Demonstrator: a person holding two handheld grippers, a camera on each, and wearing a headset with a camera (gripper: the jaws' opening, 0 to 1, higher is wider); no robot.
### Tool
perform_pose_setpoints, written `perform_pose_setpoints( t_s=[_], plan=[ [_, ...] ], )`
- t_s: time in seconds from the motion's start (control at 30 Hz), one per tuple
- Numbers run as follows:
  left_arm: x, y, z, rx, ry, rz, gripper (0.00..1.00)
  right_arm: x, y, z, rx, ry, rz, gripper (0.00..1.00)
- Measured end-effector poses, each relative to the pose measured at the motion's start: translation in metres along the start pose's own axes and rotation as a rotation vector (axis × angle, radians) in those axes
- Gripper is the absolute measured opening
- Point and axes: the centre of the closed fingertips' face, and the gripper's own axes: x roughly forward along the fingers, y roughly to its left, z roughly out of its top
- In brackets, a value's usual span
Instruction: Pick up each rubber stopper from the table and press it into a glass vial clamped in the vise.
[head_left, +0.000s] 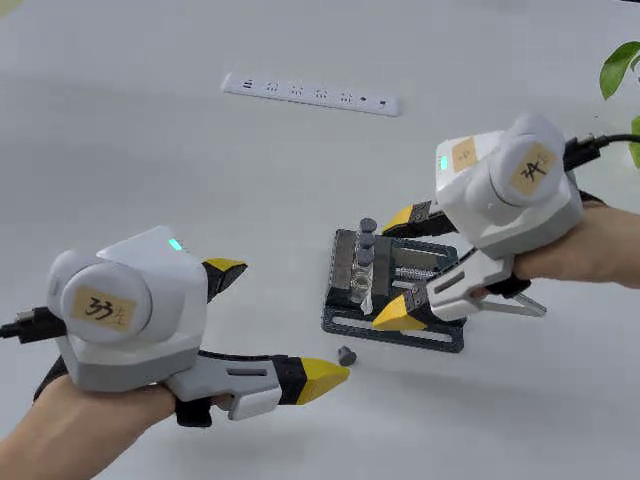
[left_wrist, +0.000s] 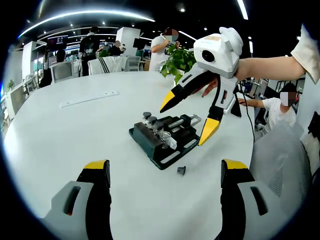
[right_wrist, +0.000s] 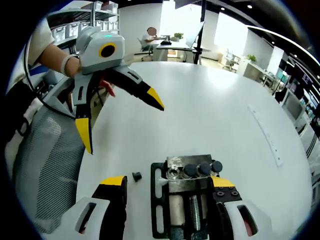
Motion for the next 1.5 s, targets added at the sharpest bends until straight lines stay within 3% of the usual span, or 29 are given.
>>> perform_pose_setpoints(
  t_s=[0.5, 0.6, 0.83, 0.97, 1.07, 1.27, 1.43, 1.5],
  plan=[
    [-0.006, 0.0, 0.002, 0.027, 0.01, -0.005, 0.91, 0.01, 0.042, -0.011, 0.149, -0.099, -0.064, 0.59],
    [-0.007, -0.001, 0.003, 0.029, 0.009, -0.006, 0.91, 0.015, 0.039, -0.009, 0.195, -0.137, -0.141, 0.61],
    [-0.008, -0.002, 0.001, 0.025, 0.007, -0.007, 0.91, 0.025, 0.046, -0.013, 0.256, -0.155, -0.204, 0.53],
    [-0.009, -0.003, 0.0, 0.025, 0.007, -0.01, 0.91, 0.032, 0.043, -0.017, 0.301, -0.161, -0.271, 0.52],
    [-0.01, -0.004, -0.002, 0.021, 0.008, -0.009, 0.91, 0.035, 0.042, -0.016, 0.345, -0.17, -0.328, 0.43],
    [-0.013, -0.002, -0.006, 0.011, 0.007, -0.004, 0.91, 0.041, 0.049, -0.008, 0.39, -0.197, -0.379, 0.34],
    [-0.016, 0.0, -0.01, 0.007, 0.008, 0.0, 0.91, 0.047, 0.052, -0.016, 0.445, -0.17, -0.385, 0.24],
    [-0.016, -0.001, -0.01, 0.005, 0.009, 0.0, 0.9, 0.05, 0.053, -0.017, 0.443, -0.176, -0.376, 0.24]
  ],
)
